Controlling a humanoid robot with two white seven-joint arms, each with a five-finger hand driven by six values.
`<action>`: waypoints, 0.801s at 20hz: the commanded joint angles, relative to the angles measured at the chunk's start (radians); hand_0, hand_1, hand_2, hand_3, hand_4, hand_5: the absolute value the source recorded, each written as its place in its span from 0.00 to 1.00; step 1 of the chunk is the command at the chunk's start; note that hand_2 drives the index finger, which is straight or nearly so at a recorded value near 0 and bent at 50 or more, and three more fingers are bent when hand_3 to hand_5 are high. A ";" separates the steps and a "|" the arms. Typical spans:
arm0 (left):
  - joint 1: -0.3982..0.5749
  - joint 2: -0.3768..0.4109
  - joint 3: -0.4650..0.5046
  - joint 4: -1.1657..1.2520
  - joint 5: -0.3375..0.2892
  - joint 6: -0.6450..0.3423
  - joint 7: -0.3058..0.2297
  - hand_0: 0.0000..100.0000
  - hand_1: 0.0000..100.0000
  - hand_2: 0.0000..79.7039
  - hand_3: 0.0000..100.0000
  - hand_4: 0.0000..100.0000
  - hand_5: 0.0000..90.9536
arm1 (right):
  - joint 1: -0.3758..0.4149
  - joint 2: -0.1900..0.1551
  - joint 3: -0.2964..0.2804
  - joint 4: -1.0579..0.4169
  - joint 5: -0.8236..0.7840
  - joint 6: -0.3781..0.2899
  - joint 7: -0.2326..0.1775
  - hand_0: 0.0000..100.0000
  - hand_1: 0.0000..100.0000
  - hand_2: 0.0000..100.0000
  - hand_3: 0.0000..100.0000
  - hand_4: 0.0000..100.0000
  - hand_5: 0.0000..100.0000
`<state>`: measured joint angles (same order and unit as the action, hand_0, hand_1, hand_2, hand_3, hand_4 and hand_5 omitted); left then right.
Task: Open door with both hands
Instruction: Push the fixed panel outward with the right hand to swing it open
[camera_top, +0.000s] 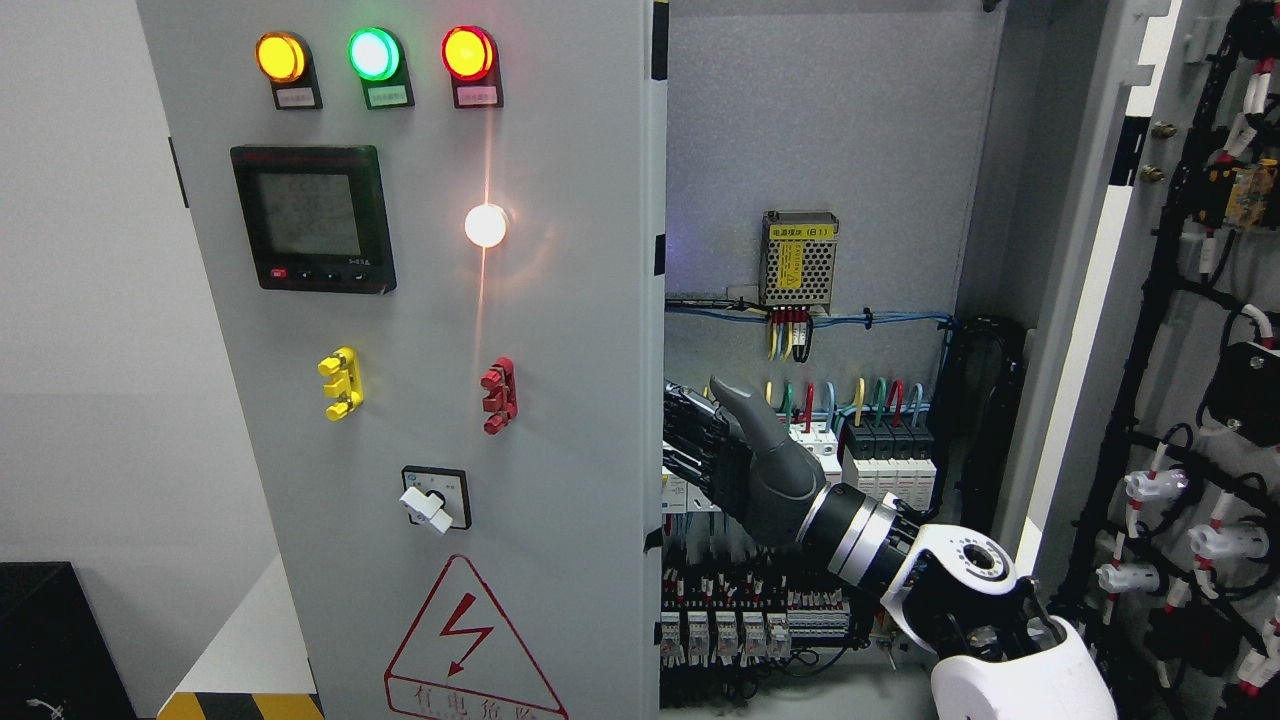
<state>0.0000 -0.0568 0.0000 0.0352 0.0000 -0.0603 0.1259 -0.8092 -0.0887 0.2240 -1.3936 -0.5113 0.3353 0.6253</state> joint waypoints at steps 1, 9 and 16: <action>0.014 0.000 0.002 0.000 -0.003 0.000 0.000 0.00 0.00 0.00 0.00 0.00 0.00 | 0.007 -0.003 -0.003 -0.007 -0.001 0.001 -0.006 0.19 0.00 0.00 0.00 0.00 0.00; 0.014 0.000 0.002 0.000 -0.003 0.000 0.000 0.00 0.00 0.00 0.00 0.00 0.00 | 0.044 -0.011 0.038 -0.126 -0.007 0.001 -0.004 0.19 0.00 0.00 0.00 0.00 0.00; 0.014 0.000 0.002 0.000 -0.003 0.000 0.000 0.00 0.00 0.00 0.00 0.00 0.00 | 0.123 -0.020 0.150 -0.243 -0.007 0.001 -0.004 0.19 0.00 0.00 0.00 0.00 0.00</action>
<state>0.0000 -0.0568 0.0000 0.0353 0.0000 -0.0603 0.1258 -0.7377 -0.0993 0.2738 -1.5048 -0.5174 0.3353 0.6205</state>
